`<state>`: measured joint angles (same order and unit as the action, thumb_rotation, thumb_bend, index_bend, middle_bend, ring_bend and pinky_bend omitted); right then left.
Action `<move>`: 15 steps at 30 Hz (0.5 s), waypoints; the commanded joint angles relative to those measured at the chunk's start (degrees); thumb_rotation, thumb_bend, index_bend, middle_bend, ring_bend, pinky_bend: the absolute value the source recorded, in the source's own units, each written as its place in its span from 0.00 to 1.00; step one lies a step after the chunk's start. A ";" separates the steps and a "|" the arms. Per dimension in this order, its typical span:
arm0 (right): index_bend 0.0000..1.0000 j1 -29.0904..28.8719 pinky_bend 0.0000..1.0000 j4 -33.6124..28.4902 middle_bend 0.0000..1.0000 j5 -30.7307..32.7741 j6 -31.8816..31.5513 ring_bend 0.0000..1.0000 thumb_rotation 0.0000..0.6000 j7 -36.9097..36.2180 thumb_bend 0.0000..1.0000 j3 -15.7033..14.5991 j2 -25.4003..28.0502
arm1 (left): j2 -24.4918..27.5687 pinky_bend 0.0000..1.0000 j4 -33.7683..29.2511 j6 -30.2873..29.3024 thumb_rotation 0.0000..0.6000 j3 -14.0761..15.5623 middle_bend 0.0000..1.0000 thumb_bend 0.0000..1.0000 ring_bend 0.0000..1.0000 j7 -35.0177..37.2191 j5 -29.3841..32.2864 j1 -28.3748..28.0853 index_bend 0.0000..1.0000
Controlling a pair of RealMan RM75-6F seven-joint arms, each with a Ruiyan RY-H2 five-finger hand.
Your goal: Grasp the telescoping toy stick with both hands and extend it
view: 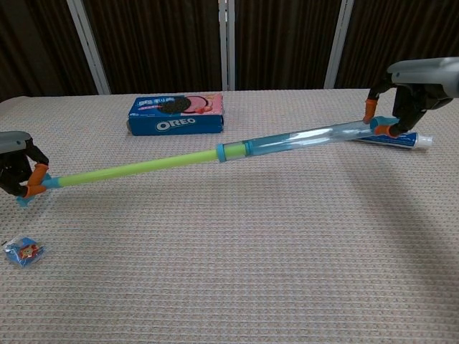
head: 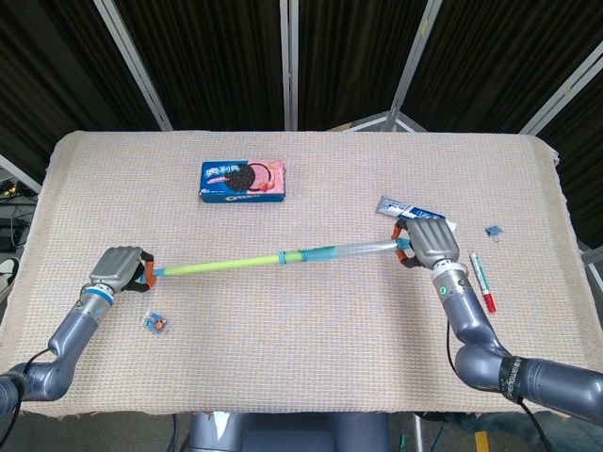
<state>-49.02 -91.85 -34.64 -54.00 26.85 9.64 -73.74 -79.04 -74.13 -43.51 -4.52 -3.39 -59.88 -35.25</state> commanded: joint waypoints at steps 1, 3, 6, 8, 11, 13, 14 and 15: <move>0.64 0.15 1.00 0.45 1.00 -0.01 0.20 1.00 1.00 -0.19 0.43 -0.07 0.02 | 0.05 1.00 0.15 0.14 1.00 -0.01 0.93 0.47 0.88 0.22 -0.11 0.10 0.68; 0.64 0.26 1.00 0.92 1.00 0.01 0.37 1.00 1.00 -0.33 0.43 -0.14 0.02 | 0.07 1.00 0.27 0.21 1.00 -0.05 0.93 0.47 0.88 0.29 -0.19 0.14 0.68; 0.64 0.37 1.00 1.53 1.00 -0.05 0.60 1.00 1.00 -0.38 0.43 -0.27 0.06 | 0.04 1.00 0.46 0.30 1.00 -0.06 0.93 0.48 0.88 0.20 -0.21 0.18 0.68; 0.64 0.44 1.00 1.83 1.00 0.07 0.82 1.00 1.00 -0.57 0.43 -0.23 0.04 | -0.01 1.00 0.57 0.44 1.00 -0.08 0.93 0.47 0.88 0.22 -0.14 0.20 0.68; 0.64 0.50 1.00 2.36 1.00 0.21 0.95 1.00 1.00 -0.64 0.43 -0.23 0.00 | -0.11 1.00 0.75 0.51 1.00 -0.12 0.93 0.48 0.88 0.15 -0.10 0.20 0.68; 0.64 0.56 1.00 2.60 1.00 0.29 1.07 1.00 1.00 -0.80 0.43 -0.18 -0.03 | -0.16 1.00 0.76 0.54 1.00 -0.18 0.93 0.47 0.88 0.20 -0.09 0.21 0.68; 0.64 0.59 1.00 2.69 1.00 0.31 1.14 1.00 1.00 -0.89 0.43 -0.15 -0.01 | -0.18 1.00 0.76 0.54 1.00 -0.22 0.93 0.48 0.88 0.22 -0.11 0.21 0.68; 0.64 0.63 1.00 2.78 1.00 0.28 1.17 1.00 1.00 -0.93 0.43 -0.14 0.00 | -0.19 1.00 0.75 0.54 1.00 -0.24 0.93 0.48 0.88 0.18 -0.14 0.20 0.68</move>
<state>-48.41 -89.07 -34.36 -52.84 25.93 9.49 -73.74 -79.23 -73.39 -42.98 -4.76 -3.21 -60.03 -35.05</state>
